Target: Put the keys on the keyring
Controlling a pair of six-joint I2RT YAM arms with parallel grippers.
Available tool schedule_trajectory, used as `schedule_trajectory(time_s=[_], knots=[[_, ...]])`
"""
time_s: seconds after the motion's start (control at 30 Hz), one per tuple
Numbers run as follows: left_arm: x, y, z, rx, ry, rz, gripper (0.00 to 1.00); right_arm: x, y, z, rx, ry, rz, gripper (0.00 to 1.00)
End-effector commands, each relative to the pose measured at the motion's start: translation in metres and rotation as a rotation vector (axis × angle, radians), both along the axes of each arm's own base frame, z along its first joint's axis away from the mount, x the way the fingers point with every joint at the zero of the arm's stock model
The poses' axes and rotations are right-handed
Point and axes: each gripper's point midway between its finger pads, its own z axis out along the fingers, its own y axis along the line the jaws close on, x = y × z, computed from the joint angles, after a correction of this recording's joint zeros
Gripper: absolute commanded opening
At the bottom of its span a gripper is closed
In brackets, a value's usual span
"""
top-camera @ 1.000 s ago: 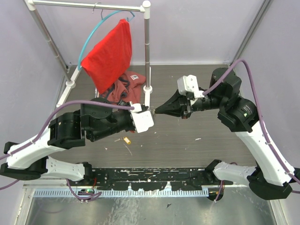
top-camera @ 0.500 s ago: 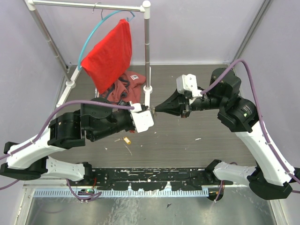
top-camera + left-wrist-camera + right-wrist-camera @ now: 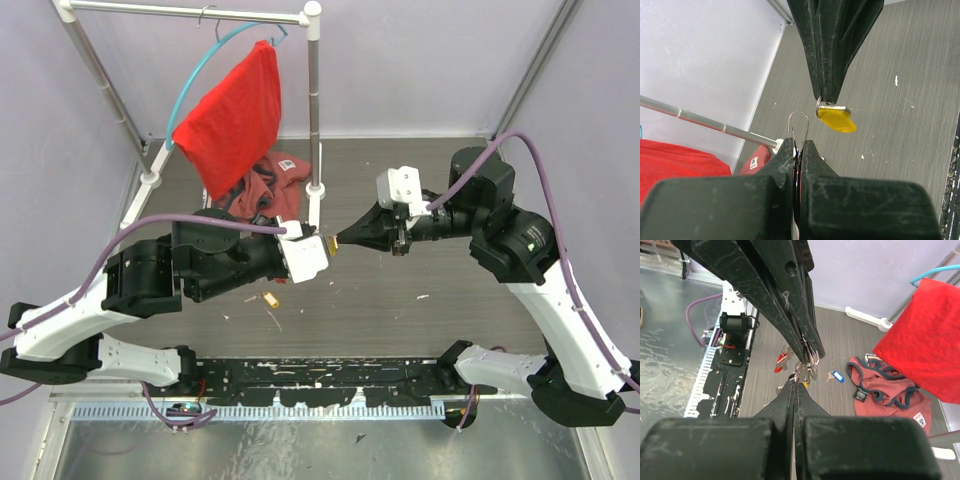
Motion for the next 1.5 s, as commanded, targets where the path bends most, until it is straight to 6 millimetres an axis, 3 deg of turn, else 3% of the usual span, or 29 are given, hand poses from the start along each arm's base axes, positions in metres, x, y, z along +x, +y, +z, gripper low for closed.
schedule_trajectory(time_s=[0.0, 0.27, 0.57, 0.93, 1.0, 1.47], knots=[[-0.002, 0.007, 0.019, -0.049, -0.017, -0.007, 0.00, -0.010, -0.012, 0.021, 0.018, -0.087, -0.010, 0.01], [-0.029, 0.006, 0.019, -0.039, 0.041, -0.157, 0.00, -0.014, -0.019, 0.022, -0.008, -0.115, -0.012, 0.01], [-0.053, -0.007, 0.011, 0.025, 0.116, -0.295, 0.00, -0.033, -0.016, 0.019, -0.026, -0.088, 0.118, 0.01], [-0.059, -0.012, 0.009, 0.069, 0.118, -0.343, 0.00, -0.041, -0.012, 0.015, -0.021, -0.061, 0.193, 0.01], [-0.059, -0.022, 0.000, 0.100, 0.131, -0.349, 0.00, -0.042, -0.011, 0.016, -0.015, -0.060, 0.207, 0.01], [-0.055, -0.024, 0.003, 0.097, 0.117, -0.337, 0.00, -0.049, -0.009, 0.010, -0.026, -0.039, 0.273, 0.01]])
